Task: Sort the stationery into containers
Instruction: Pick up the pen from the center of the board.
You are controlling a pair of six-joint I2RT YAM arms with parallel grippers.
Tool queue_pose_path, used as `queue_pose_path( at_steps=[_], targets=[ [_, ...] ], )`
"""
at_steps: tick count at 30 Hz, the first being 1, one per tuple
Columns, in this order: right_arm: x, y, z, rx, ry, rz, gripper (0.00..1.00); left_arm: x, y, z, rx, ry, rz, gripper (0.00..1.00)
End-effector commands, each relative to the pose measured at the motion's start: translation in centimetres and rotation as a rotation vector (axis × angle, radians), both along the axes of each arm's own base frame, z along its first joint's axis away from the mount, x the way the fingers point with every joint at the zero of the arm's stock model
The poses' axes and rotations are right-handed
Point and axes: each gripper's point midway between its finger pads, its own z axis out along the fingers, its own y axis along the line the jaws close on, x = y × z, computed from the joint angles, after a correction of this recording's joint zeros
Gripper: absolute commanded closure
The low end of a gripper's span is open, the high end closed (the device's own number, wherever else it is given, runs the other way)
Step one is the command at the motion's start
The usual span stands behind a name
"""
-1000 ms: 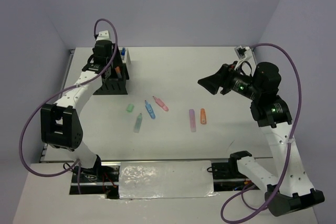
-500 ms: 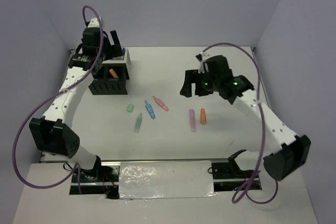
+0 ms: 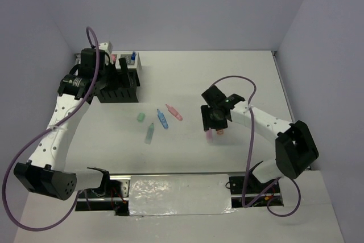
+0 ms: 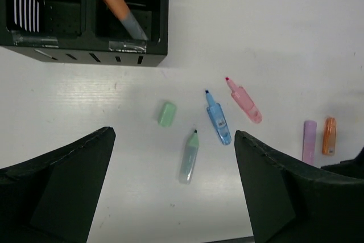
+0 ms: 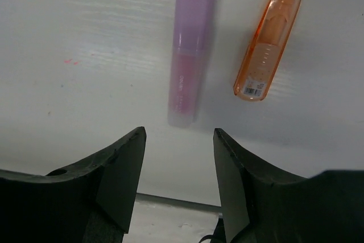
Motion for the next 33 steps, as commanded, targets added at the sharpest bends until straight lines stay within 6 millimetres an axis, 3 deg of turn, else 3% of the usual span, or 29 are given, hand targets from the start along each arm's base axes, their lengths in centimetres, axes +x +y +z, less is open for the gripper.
queue_pose_path(
  at_steps=[1, 6, 13, 17, 20, 23, 24, 27, 28, 31, 33],
  targets=[
    [2.1, 0.8, -0.7, 0.004, -0.064, -0.024, 0.42, -1.4, -0.6, 0.2, -0.014, 0.024, -0.048, 0.01],
    [2.9, 1.0, -2.3, -0.022, -0.05, -0.005, 0.4, -1.5, -1.4, 0.4, -0.042, 0.035, -0.084, 0.01],
    [2.4, 0.4, -6.4, -0.074, 0.009, -0.029, 0.45, -1.8, -2.0, 0.8, -0.07, 0.024, -0.114, 0.01],
    [1.7, 0.3, -7.9, -0.068, 0.027, -0.031, 0.66, -2.0, -2.3, 0.5, -0.08, 0.04, -0.129, 0.01],
    [1.3, 1.1, -7.6, -0.041, 0.006, 0.005, 0.81, -2.1, -3.6, 0.2, -0.122, 0.059, -0.171, 0.01],
    [1.9, 3.4, -4.7, 0.037, -0.085, 0.075, 0.89, -2.1, -5.6, 0.0, -0.173, 0.085, -0.208, 0.01],
    [2.3, 4.4, -2.0, 0.102, -0.158, 0.094, 0.89, -2.2, -6.9, 0.3, -0.215, 0.081, -0.243, 0.01],
    [3.0, 7.1, 3.1, 0.266, -0.291, 0.153, 0.9, -3.0, -11.2, 0.8, -0.372, 0.114, -0.32, 0.01],
    [3.2, 7.8, 5.9, 0.333, -0.346, 0.165, 0.9, -3.5, -13.5, 1.3, -0.487, 0.134, -0.363, 0.01],
    [3.3, 9.0, 9.9, 0.404, -0.397, 0.194, 0.9, -4.1, -17.4, 3.0, -0.673, 0.12, -0.451, 0.01],
    [2.8, 10.2, 11.5, 0.436, -0.405, 0.244, 0.9, -4.3, -18.8, 3.8, -0.694, 0.103, -0.477, 0.01]
  ],
)
